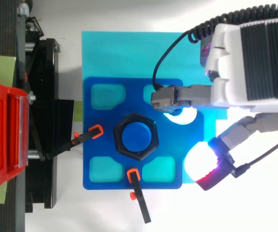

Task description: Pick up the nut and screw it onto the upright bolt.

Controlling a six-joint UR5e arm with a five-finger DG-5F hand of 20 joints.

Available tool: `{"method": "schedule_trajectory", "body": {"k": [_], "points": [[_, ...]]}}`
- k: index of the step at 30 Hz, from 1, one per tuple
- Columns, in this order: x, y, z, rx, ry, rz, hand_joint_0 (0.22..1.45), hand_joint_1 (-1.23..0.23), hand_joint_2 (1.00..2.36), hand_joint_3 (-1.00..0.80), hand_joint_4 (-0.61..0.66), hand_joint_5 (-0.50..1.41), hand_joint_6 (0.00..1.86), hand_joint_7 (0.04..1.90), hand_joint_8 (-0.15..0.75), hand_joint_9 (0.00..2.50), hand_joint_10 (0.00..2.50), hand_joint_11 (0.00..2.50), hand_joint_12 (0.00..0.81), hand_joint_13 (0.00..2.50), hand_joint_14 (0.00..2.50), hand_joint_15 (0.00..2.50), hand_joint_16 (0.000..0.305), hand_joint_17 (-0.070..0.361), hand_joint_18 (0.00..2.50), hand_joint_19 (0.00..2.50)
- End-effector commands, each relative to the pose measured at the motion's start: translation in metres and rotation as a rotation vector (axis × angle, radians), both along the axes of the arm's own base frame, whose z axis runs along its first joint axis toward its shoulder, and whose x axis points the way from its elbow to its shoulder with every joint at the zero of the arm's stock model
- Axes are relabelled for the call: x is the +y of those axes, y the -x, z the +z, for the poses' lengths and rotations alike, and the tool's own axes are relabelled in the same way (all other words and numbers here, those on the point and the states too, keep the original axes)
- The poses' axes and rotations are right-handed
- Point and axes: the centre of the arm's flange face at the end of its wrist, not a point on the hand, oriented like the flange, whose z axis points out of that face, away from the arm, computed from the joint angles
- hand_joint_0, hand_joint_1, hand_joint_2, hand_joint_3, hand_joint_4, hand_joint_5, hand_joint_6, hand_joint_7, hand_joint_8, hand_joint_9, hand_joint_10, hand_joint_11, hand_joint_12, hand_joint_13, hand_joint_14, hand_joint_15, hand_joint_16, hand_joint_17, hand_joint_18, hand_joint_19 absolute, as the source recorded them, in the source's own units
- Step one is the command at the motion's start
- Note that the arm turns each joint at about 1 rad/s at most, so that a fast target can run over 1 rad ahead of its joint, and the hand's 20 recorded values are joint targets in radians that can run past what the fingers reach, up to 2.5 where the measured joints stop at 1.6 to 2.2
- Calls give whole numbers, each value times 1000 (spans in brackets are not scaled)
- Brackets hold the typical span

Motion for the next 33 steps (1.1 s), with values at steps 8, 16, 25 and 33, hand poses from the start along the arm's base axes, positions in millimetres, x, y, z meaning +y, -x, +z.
{"method": "schedule_trajectory", "body": {"k": [8,16,25,33], "points": [[1,0,45,-87,-27,-8,458,-398,1000,-500,181,-2,505,1130,302,1901,21,610,284,1418,13,320,42,94,1059,502],[10,-23,60,-277,-102,-23,447,-405,1000,-500,209,-73,504,935,299,1512,17,438,331,1056,9,235,49,111,919,496],[32,-26,38,-295,-121,-56,440,-421,1000,-500,175,-114,503,837,284,1110,9,261,356,881,8,198,51,115,757,465],[60,-24,-2,-354,-155,-29,436,-442,1000,-500,140,-153,502,768,263,803,4,113,370,637,5,138,51,114,490,386]]}}
